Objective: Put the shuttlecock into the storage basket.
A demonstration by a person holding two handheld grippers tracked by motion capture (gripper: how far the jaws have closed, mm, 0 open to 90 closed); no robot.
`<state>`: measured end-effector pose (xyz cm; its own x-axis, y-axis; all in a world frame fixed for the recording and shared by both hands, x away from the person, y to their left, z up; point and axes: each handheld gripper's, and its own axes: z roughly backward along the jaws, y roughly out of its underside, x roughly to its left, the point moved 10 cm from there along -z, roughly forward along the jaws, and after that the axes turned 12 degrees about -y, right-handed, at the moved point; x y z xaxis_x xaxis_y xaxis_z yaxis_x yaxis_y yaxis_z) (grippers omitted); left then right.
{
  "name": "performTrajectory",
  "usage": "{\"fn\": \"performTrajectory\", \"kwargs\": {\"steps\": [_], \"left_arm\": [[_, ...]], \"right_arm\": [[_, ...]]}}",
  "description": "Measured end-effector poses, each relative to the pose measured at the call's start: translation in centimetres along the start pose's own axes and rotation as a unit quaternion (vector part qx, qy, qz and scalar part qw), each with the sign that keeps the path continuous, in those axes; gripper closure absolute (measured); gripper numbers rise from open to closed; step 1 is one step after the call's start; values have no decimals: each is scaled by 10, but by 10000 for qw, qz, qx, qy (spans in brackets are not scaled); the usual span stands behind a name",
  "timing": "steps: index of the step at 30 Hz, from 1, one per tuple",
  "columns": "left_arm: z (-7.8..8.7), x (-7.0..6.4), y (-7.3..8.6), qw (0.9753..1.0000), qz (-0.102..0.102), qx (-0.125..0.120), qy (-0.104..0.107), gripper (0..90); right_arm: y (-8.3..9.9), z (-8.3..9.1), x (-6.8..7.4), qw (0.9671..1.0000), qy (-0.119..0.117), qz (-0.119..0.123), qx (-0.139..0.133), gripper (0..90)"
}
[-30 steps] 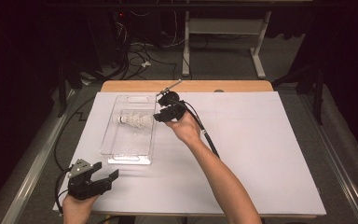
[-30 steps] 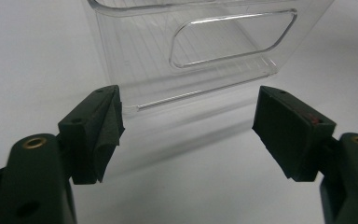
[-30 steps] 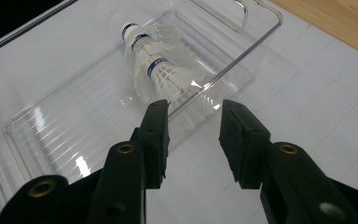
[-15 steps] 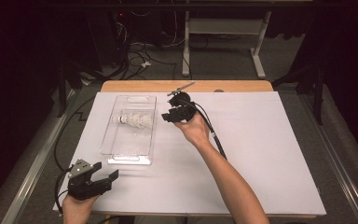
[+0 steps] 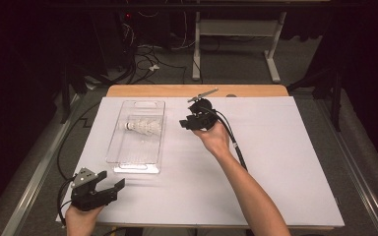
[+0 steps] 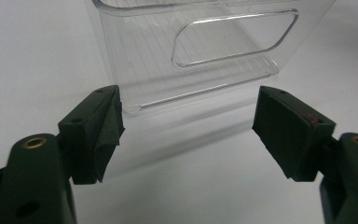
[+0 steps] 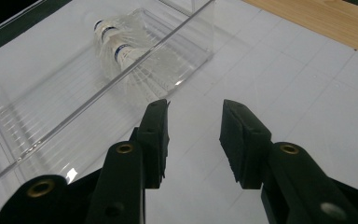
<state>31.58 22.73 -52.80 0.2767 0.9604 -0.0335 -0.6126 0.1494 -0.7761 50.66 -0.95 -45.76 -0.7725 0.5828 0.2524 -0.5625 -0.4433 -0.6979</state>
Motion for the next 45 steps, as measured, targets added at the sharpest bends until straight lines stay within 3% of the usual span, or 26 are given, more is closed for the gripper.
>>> {"fn": "performTrajectory", "kwargs": {"steps": [45], "left_arm": [[-1, -1, -1, 10000, -8, -25, -3, 254]], "right_arm": [[25, 30, -20, 9996, 50, -179, -207, 614]]}}
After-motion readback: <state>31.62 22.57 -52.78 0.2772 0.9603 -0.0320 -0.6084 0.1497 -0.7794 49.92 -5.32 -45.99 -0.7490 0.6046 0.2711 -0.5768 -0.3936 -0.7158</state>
